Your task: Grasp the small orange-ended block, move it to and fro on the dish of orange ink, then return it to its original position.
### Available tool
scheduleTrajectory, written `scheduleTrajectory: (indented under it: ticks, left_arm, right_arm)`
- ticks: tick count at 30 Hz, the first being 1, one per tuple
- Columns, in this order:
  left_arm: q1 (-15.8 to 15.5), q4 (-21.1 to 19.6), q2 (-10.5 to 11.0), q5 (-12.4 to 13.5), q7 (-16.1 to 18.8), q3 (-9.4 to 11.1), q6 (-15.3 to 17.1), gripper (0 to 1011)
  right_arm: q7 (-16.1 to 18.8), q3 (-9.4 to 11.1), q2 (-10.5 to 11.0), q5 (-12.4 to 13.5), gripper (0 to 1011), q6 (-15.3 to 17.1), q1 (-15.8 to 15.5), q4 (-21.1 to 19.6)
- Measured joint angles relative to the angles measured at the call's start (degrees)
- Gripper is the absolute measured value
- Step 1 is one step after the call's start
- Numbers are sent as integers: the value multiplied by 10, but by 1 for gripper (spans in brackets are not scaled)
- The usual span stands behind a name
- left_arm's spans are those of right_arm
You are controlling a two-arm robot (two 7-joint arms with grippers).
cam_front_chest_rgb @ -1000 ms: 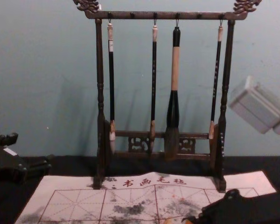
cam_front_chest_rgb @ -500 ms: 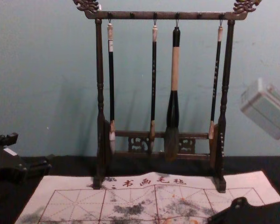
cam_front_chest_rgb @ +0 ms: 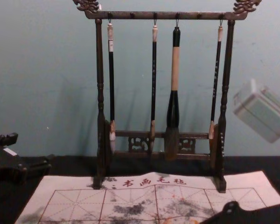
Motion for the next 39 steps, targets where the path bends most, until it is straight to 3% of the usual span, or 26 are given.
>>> scheduleTrajectory:
  ticks: [22,39]
  left_arm:
    - [0,0,0,0,0,0,0,1001]
    - [0,0,0,0,0,0,0,1001]
  right_arm:
    - [-2,-20,-34,-20,92,9,32,34]
    - [-10,-9,-28,-24,92,14,29,31]
